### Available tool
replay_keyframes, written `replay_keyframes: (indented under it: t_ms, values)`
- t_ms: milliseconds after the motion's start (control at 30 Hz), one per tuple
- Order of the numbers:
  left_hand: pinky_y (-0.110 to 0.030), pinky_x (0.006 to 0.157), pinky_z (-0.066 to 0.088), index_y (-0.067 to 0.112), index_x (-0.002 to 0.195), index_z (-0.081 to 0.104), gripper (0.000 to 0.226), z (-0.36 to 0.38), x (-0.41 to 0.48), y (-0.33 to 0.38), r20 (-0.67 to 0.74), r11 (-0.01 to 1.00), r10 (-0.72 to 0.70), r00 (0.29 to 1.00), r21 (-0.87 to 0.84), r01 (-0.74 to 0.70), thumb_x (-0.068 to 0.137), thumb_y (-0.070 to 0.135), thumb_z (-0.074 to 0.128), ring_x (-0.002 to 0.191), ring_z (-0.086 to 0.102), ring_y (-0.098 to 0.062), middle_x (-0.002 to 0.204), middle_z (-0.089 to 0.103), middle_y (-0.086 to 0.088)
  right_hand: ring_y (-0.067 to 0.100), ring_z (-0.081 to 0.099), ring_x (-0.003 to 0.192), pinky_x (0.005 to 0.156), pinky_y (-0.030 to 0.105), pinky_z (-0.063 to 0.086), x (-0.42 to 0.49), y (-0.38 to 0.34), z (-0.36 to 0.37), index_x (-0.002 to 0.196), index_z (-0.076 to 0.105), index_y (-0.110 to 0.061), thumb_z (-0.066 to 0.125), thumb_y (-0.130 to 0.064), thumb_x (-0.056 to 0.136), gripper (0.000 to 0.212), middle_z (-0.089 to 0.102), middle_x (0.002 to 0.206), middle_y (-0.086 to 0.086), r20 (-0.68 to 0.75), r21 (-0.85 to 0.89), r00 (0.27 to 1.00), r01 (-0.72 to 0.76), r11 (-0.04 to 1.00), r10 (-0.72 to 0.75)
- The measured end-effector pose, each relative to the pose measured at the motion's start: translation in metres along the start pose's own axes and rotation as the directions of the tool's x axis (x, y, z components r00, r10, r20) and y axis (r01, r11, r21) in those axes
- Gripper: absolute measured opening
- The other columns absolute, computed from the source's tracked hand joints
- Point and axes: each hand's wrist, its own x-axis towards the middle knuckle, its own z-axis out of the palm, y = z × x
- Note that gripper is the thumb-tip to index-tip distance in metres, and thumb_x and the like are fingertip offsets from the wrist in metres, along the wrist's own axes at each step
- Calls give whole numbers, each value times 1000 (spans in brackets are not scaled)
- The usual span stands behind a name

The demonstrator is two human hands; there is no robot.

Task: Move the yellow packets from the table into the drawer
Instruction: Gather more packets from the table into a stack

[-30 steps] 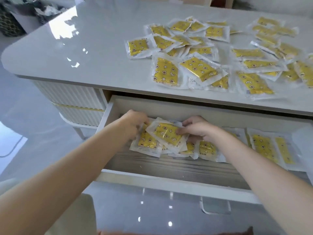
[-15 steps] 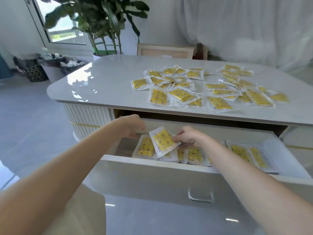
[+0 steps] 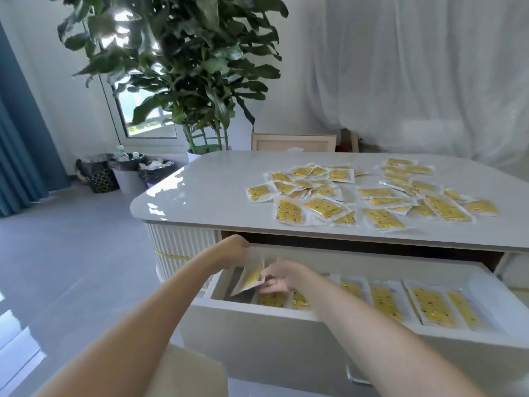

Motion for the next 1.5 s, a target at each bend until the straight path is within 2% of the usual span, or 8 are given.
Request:
replay_keyframes:
  t_ms: [133, 267, 567, 700, 900, 1067, 1333, 1500]
  values:
    - [-28, 94, 43, 4, 142, 40, 52, 2, 7, -7, -21, 998, 31, 999, 60, -30, 91, -4, 35, 126, 48, -25, 143, 45, -12, 31, 44, 133, 106, 38, 43, 5, -7, -3, 148, 23, -1, 37, -4, 101, 49, 36, 151, 16, 52, -426, 998, 52, 903, -34]
    - [-29, 109, 35, 4, 138, 46, 48, 15, 16, -16, 34, 978, 50, 998, 201, -56, 92, -4, 38, 133, 43, -22, 144, 46, -10, 25, 48, 129, 100, 38, 48, 4, -7, -26, 140, 47, -14, 45, -9, 98, 42, 45, 145, 5, 106, -795, 971, 213, 569, -216]
    - [-35, 116, 27, 22, 148, 30, 66, 38, 44, -9, 252, 874, 102, 962, 439, -207, 89, -8, 37, 146, 18, -24, 160, 11, -2, 24, 29, 142, 114, 41, 32, 24, 25, -46, 152, 19, -24, 64, -30, 87, 79, 23, 157, 0, 329, -938, 939, 338, 80, -104]
    - [-35, 114, 31, 26, 148, 29, 66, 46, 53, -17, 354, 821, 0, 935, 534, -202, 90, -5, 38, 141, 30, -23, 156, 26, -2, 32, 26, 141, 112, 49, 30, 36, 32, -43, 152, 14, -25, 66, -54, 80, 93, 24, 155, 7, 255, -966, 951, 244, -83, -173]
    - [-35, 103, 38, 21, 152, 16, 59, 56, 56, -7, 425, 685, -172, 889, 700, -202, 97, 7, 33, 135, 36, -29, 155, 26, -6, 30, 41, 132, 105, 42, 40, 48, 32, -45, 147, 30, -25, 69, -40, 83, 77, 36, 147, 8, 266, -956, 914, 291, 38, -308]
    - [-41, 110, 35, 18, 151, 19, 57, 63, 61, -11, 408, 610, -194, 892, 762, -215, 96, 10, 32, 141, 27, -33, 157, 22, -9, 24, 26, 143, 116, 42, 28, 42, 28, -64, 153, 16, -20, 76, -46, 75, 102, 20, 158, 4, 257, -937, 928, 307, 164, -269]
    - [-47, 117, 20, 37, 151, 5, 67, 73, 55, -11, 467, 623, -132, 874, 725, -293, 97, 7, 30, 147, 7, -33, 160, -11, 1, 28, 11, 148, 119, 43, 22, 19, 38, -104, 154, -2, -15, 80, -45, 69, 122, 1, 162, 6, 94, -996, 989, 92, -24, -116]
    - [-47, 118, 14, 38, 151, 5, 67, 81, 56, -9, 483, 606, -110, 869, 725, -327, 96, 8, 30, 148, 1, -28, 160, -7, 6, 29, 47, 128, 105, 38, 42, 16, 47, -119, 149, 25, -10, 81, -35, 73, 97, 43, 146, 10, 24, -999, 992, 20, -33, -122]
